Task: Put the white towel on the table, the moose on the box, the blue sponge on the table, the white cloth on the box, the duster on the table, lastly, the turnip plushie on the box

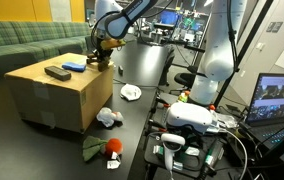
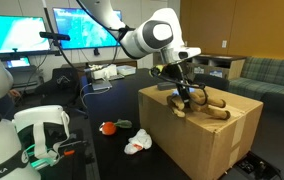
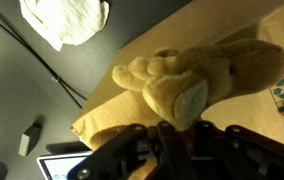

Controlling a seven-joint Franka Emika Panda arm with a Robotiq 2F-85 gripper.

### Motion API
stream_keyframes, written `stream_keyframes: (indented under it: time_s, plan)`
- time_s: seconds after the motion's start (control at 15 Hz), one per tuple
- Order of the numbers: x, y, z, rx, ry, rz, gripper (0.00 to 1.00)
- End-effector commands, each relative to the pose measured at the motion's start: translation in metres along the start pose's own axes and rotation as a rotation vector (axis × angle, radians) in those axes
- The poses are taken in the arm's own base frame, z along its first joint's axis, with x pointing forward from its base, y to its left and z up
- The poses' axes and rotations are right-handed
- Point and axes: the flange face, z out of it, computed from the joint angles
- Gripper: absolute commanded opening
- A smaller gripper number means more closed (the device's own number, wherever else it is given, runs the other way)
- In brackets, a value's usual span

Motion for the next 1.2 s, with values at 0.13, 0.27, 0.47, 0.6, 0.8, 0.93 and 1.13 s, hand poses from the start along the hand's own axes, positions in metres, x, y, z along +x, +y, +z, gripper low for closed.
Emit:
stream_keyframes:
  time_s: [0.13, 0.27, 0.47, 0.6, 0.8, 0.93, 1.13]
  plan:
    - [0.029, -0.004, 0.015, -0.019, 0.036, 0.05, 0.04]
    - [0.031, -0.006, 0.017, -0.028, 0.039, 0.057, 0.15]
    - [0.031, -0.007, 0.009, -0.031, 0.06, 0.062, 0.43]
    - [0.028, -0.008, -0.003, -0.024, 0.076, 0.053, 0.58]
    - [0.023, -0.013, -0.027, 0.007, 0.111, 0.025, 0.81]
    - [0.02, -0.02, -0.044, 0.046, 0.138, 0.007, 0.96]
    - [0.011, -0.035, -0.066, 0.125, 0.195, -0.051, 1.0]
